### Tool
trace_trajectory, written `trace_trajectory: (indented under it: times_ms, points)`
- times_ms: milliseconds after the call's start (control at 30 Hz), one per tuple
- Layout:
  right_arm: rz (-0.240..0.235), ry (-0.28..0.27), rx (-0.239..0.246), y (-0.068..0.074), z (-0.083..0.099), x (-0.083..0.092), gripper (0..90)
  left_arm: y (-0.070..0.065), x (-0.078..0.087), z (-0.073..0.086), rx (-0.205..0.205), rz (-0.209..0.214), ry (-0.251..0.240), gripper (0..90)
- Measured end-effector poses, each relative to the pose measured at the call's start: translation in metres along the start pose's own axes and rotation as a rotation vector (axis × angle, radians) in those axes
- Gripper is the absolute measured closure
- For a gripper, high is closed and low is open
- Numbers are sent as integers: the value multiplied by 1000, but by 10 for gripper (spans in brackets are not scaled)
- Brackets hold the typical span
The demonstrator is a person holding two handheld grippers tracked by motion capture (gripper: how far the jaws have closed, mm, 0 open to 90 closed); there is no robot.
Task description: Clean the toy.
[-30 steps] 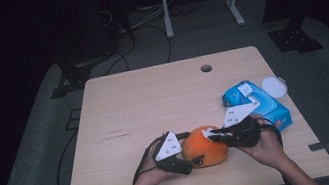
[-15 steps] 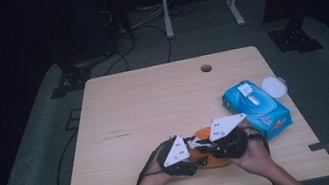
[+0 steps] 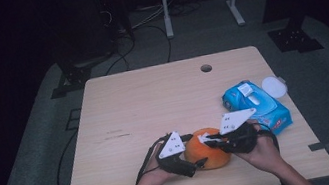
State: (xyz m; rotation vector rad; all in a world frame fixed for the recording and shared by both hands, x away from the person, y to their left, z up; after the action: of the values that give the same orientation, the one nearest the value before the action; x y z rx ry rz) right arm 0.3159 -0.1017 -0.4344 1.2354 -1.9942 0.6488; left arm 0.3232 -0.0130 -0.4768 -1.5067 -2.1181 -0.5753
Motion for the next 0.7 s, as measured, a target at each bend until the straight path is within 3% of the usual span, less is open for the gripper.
trace_trajectory:
  times_ms: [33,100,200,367,433,500,567,600,700]
  points:
    - [0,2,15,3,-2,-2,803,-1,-1,1,-18,-8,15,151]
    - [13,9,39,6,-3,-5,803,0,1,5,-41,-24,31,252]
    - [-8,-1,23,3,-3,1,804,3,3,8,-17,-17,41,315]
    - [8,21,-7,-11,11,11,804,12,6,17,40,1,47,329]
    - [-18,7,-36,-14,14,13,803,11,6,15,31,7,40,315]
    - [-24,13,-34,-12,15,10,803,10,6,13,25,6,32,209]
    - [-32,7,-17,-6,12,6,802,8,6,5,16,11,-6,153]
    - [-44,-2,-12,-3,9,5,801,7,5,5,15,7,1,154]
    - [-32,6,4,-2,8,5,801,9,5,8,25,-1,26,272]
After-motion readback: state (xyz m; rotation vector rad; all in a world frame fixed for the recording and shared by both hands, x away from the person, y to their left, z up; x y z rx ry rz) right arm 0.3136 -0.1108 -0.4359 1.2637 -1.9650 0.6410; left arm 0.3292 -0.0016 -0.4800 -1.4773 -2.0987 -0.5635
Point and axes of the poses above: each handheld gripper's, and its own axes: x roughly backward along the jaws, z roughly out of its underside, y roughly to its left, the point moved 9 cm from there along -x, roughly forward along the jaws, and after that the axes turned 12 degrees about y, right-handed, at the moved point
